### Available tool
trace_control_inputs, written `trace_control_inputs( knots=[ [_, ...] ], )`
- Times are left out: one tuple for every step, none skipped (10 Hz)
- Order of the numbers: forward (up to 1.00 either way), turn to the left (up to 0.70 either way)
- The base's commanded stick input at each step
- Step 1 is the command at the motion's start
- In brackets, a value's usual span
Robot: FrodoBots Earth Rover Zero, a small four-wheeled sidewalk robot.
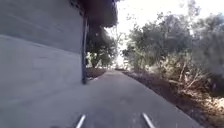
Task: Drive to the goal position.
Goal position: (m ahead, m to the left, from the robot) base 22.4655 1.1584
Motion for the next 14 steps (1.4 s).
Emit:
trace_control_inputs(
  knots=[
    [1.00,0.00],
    [1.00,0.00],
    [1.00,0.00],
    [1.00,0.00],
    [1.00,0.00],
    [1.00,0.00],
    [1.00,0.00],
    [1.00,0.00],
    [1.00,0.00],
    [1.00,0.00],
    [1.00,0.00],
    [1.00,0.00],
    [1.00,0.00],
    [1.00,0.00]
  ],
)
